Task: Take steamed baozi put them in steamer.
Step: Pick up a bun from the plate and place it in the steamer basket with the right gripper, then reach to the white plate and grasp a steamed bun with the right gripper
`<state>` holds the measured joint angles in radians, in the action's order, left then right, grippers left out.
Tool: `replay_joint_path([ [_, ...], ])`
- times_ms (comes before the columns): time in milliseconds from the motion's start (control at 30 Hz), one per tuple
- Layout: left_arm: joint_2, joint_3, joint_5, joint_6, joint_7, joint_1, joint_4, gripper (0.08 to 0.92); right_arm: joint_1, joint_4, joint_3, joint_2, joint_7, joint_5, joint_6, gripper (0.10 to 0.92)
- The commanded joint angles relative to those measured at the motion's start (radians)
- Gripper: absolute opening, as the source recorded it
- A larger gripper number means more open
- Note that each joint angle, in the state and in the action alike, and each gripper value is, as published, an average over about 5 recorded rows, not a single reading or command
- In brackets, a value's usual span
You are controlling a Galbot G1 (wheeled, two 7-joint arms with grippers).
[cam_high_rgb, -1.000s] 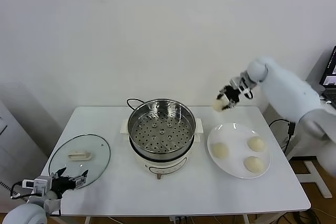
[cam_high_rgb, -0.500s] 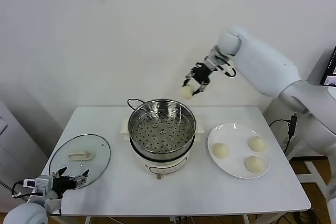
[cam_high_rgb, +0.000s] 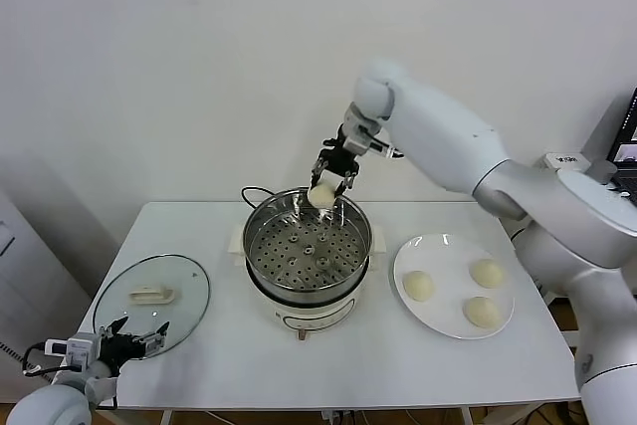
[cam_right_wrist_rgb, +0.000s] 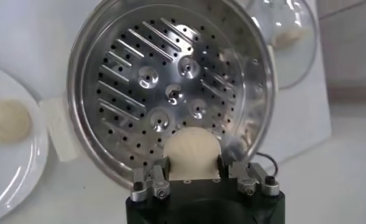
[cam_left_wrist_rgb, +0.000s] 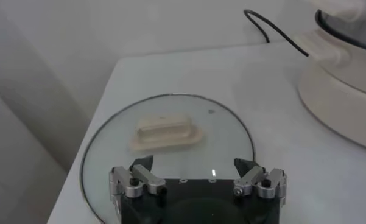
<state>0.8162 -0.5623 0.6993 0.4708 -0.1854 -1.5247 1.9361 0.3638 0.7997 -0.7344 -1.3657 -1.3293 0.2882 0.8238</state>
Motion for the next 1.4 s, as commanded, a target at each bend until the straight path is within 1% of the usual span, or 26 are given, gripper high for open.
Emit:
replay_joint_path([
  [33, 0.001, 0.001, 0.000, 0.000, 0.000, 0.001, 0.000, 0.823, -0.084, 0.010, 0.069, -0.050, -0.006, 0.206, 0.049, 0.501],
  [167, 0.002, 0.001, 0.000, 0.000, 0.000, 0.001, 0.002, 0.823, -0.129, 0.005, 0.120, -0.076, 0.012, 0.325, 0.049, 0.501],
  [433, 0.004, 0.002, 0.000, -0.002, 0.001, -0.001, -0.001, 0.823, -0.168, 0.004, 0.151, -0.100, 0.050, 0.420, 0.049, 0.501],
  [733, 0.008, 0.004, 0.000, -0.002, 0.002, 0.000, 0.001, 0.823, -0.193, 0.000, 0.180, -0.113, 0.084, 0.481, 0.049, 0.505],
  [833, 0.009, 0.004, 0.000, -0.002, 0.002, 0.000, 0.002, 0.823, -0.196, 0.005, 0.183, -0.112, 0.097, 0.490, 0.049, 0.532],
  [900, 0.010, 0.004, 0.000, -0.002, 0.002, -0.001, 0.003, 0.823, -0.198, 0.011, 0.181, -0.109, 0.108, 0.489, 0.049, 0.580],
  [1067, 0.011, 0.003, -0.001, -0.002, 0.001, -0.002, 0.005, 0.823, -0.181, 0.025, 0.156, -0.091, 0.111, 0.414, 0.049, 0.717],
  [1133, 0.012, 0.000, -0.001, -0.002, 0.001, -0.005, 0.007, 0.823, -0.157, 0.028, 0.142, -0.079, 0.110, 0.360, 0.049, 0.772],
  [1200, 0.014, -0.002, -0.001, -0.002, 0.001, -0.008, 0.010, 0.823, -0.116, 0.030, 0.114, -0.058, 0.099, 0.279, 0.049, 0.806],
  [1333, 0.016, -0.007, -0.002, -0.002, 0.000, -0.011, 0.014, 0.823, 0.002, 0.040, 0.008, 0.008, 0.056, 0.049, 0.044, 0.822],
  [1400, 0.017, -0.008, -0.002, -0.002, 0.000, -0.012, 0.015, 0.823, 0.069, 0.035, -0.063, 0.050, 0.039, -0.075, 0.005, 0.822],
])
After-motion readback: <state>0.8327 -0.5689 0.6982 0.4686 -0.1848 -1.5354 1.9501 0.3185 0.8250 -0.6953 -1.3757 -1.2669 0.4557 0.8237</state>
